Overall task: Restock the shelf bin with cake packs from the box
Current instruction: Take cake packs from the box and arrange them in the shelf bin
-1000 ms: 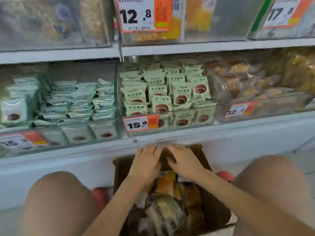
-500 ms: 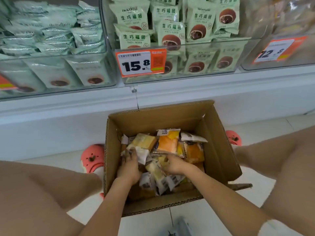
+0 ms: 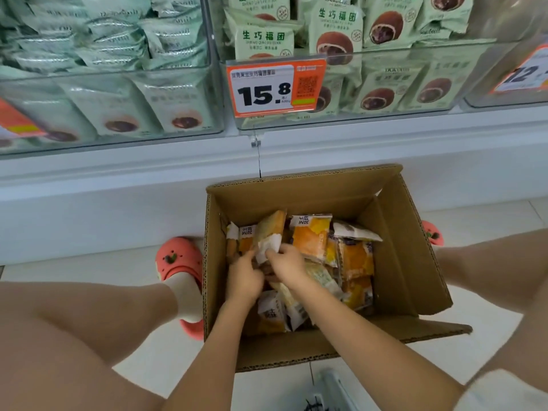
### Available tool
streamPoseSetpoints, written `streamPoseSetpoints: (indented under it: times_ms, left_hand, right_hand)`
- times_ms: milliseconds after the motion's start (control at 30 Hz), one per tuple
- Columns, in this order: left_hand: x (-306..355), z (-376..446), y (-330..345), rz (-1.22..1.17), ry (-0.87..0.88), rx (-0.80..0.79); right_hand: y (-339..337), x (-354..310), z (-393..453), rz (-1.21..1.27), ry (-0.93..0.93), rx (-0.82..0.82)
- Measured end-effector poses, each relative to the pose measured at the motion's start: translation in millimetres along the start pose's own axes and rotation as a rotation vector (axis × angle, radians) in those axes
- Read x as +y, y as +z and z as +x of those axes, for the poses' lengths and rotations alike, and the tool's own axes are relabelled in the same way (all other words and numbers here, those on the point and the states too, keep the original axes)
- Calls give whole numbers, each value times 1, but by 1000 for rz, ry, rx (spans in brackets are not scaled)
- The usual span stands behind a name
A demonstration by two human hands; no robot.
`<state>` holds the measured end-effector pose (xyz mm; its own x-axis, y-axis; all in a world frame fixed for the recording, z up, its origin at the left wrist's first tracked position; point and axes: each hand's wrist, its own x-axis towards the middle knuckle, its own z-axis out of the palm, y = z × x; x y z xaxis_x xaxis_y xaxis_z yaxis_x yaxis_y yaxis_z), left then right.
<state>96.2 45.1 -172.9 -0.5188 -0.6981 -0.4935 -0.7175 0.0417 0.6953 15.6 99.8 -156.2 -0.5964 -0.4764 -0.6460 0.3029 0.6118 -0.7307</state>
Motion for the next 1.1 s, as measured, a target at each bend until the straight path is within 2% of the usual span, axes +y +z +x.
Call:
streamPoseSetpoints:
  times_ms: [67, 133, 200, 233, 300, 367, 433, 500, 567, 600, 633, 733, 800, 867, 1000, 1100]
  left_hand:
    - [25, -6, -6, -512, -218, 34]
    - [45, -10, -16, -907, -385, -187]
    - [56, -12, -24, -1028, -362, -400]
    - [57, -13, -26, -1011, -346, -405]
    - [52, -15, -23, -950, -337, -294]
    - [41, -18, -19, -886, -346, -149]
    - [30, -19, -18, -902, -375, -115]
    - [27, -19, -19, -991, -407, -130]
    - [35, -23, -22, -1064, -408, -144]
    - [39, -24, -23, -1080, -400, -146]
    - [44, -26, -24, -1077, -395, -153]
    - [56, -31, -21, -1025, -366, -177]
    - [64, -36, -19, -987, -323, -156]
    - [72, -43, -16, -945, -284, -107]
    - [71, -47, -20, -894, -90, 101]
    - [70, -47, -29, -715, -32, 209]
  right_hand:
    - [-20, -2, -11, -246, -319, 98]
    - [-37, -2, -31, -616, -647, 171]
    - [-41, 6, -45, -1005, -911, 86]
    - [-39, 12, -49, -1100, -1005, 3]
    - [-37, 19, -55, -1089, -1091, -145]
    - [-42, 21, -62, -990, -1074, -282]
    - [-49, 22, -76, -855, -1002, -324]
    - [-53, 24, -84, -679, -857, -196]
    - [-58, 19, -81, -425, -720, 86]
    - [-64, 16, -77, -289, -626, 171]
    - [-70, 11, -75, -144, -520, 178]
    - [-83, 0, -73, 186, -223, -79]
    - [-84, -2, -76, 167, -197, -170]
    - [-82, 1, -77, 113, -233, -158]
    - [-91, 5, -78, 56, -275, -214]
    - [-99, 0, -81, -51, -331, -248]
